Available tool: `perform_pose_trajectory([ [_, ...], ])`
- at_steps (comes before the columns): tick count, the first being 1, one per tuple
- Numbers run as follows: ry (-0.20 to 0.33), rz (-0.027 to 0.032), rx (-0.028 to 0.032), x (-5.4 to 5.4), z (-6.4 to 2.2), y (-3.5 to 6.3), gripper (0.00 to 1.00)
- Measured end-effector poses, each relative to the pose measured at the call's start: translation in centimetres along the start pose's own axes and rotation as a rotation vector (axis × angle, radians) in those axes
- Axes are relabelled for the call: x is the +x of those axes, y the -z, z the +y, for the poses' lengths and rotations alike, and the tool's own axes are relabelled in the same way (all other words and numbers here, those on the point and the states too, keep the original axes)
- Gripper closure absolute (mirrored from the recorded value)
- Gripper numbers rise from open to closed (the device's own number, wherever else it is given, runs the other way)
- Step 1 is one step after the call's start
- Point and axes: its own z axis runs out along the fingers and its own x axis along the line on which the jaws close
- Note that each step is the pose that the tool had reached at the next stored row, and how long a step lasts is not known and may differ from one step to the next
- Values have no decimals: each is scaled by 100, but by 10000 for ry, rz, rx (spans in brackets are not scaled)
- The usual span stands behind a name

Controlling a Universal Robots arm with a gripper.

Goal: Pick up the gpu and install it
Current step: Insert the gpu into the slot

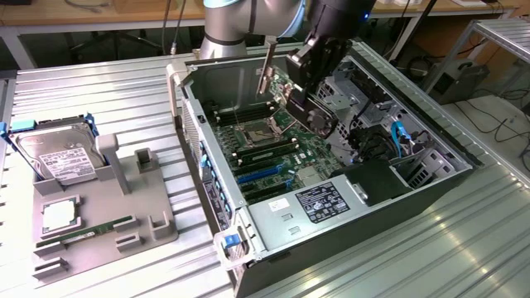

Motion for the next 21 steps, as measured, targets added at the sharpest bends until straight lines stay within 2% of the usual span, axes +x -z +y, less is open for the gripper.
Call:
perform_pose_trajectory([
  [1, 370, -3, 22, 0, 0, -6, 74],
  [14, 3328, -71, 216, -3, -3, -66, 74],
  [19, 4307, -119, 295, -3, -3, -81, 74],
  [21, 4751, -155, 338, -3, -3, -87, 74],
])
